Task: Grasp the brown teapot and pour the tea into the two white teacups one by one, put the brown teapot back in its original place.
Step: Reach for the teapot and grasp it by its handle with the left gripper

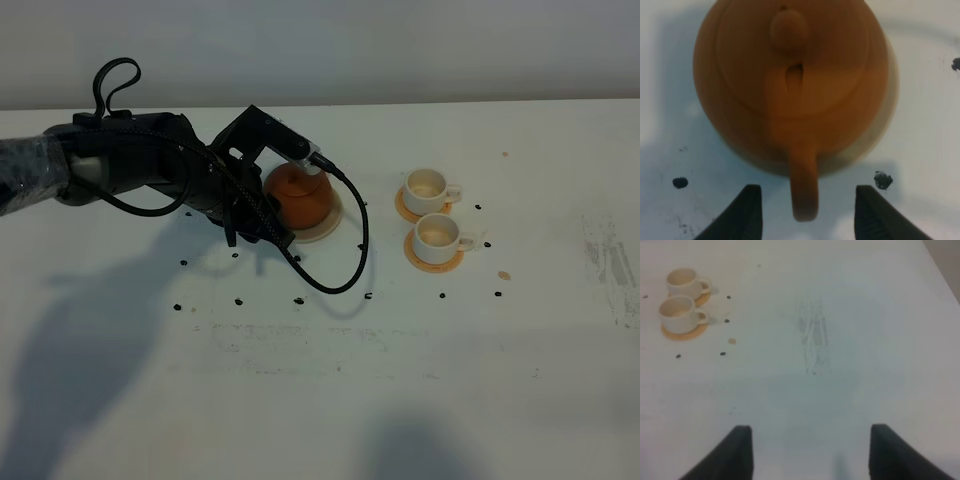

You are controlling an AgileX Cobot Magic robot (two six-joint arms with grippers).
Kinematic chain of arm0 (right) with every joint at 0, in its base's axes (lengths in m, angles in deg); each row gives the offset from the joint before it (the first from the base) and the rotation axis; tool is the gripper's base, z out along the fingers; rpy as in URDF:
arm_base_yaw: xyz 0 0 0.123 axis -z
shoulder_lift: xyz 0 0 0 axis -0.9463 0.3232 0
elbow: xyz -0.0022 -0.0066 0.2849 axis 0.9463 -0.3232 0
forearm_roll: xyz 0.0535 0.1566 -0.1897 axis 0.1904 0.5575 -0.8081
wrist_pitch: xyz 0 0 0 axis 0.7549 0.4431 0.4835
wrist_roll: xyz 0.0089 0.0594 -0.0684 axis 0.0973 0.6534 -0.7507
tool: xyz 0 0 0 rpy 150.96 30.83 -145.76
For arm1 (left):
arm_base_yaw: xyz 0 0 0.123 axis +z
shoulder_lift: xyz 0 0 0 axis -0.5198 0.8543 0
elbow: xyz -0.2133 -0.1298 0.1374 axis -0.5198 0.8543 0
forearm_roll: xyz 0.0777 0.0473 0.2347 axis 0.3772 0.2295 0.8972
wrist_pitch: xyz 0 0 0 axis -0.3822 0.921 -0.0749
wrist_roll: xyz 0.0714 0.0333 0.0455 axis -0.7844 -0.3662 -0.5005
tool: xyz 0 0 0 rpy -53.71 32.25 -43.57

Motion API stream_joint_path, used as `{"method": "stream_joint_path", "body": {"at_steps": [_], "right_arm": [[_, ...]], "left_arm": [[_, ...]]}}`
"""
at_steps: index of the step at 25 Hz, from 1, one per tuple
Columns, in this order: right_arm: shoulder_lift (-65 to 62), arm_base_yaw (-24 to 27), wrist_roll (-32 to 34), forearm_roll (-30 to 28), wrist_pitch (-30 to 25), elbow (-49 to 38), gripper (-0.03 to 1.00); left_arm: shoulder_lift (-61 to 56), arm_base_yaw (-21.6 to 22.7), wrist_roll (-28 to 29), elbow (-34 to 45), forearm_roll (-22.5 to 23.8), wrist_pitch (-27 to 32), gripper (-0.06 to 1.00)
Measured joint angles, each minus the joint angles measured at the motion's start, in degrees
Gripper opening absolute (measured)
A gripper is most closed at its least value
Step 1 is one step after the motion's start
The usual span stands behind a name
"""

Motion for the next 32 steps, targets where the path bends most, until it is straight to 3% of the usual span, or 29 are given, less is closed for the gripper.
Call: {"method": "stream_joint_path", "body": {"at_steps": [32], "right_arm": [[0.00, 0.00, 0.00, 0.00, 0.00, 0.00, 0.49]], "left_arm": [[0.93, 0.00, 0.00, -0.51, -0.57, 1.01, 0.41]]}}
